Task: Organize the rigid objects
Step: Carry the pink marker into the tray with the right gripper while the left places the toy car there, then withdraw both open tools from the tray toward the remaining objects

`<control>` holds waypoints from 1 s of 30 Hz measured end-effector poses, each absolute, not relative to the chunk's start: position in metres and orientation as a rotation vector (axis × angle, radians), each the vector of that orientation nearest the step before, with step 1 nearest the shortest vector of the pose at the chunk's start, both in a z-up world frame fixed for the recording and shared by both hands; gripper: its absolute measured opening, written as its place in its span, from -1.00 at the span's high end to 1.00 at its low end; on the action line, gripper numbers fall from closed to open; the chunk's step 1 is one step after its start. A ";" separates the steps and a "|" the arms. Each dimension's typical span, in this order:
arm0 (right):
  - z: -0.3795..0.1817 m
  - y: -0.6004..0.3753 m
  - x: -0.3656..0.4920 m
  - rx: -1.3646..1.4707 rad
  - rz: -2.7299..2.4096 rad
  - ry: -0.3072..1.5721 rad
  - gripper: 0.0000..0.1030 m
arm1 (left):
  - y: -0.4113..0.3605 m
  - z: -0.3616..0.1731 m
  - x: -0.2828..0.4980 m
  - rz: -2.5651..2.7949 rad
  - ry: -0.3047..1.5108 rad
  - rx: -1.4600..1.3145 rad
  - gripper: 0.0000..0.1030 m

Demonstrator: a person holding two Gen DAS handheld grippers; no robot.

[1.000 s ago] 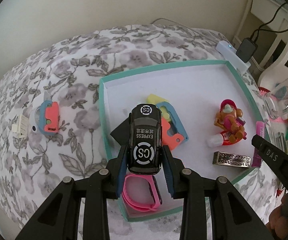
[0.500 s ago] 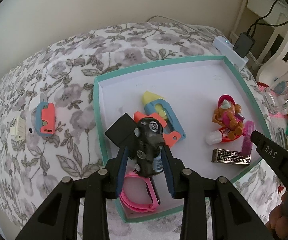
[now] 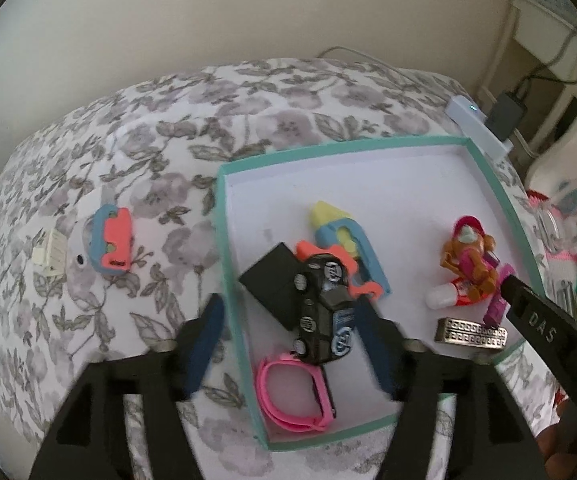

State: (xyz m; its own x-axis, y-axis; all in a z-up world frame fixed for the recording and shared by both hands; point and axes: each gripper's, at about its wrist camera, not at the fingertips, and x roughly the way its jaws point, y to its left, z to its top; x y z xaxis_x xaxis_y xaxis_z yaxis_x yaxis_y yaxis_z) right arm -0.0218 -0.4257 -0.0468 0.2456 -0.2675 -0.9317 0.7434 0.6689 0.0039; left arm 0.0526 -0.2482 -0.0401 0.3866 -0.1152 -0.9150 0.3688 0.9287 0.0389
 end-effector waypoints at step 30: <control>-0.041 -0.385 0.000 0.458 -0.578 1.078 -1.00 | -0.182 -0.047 0.086 0.023 1.184 0.115 -0.94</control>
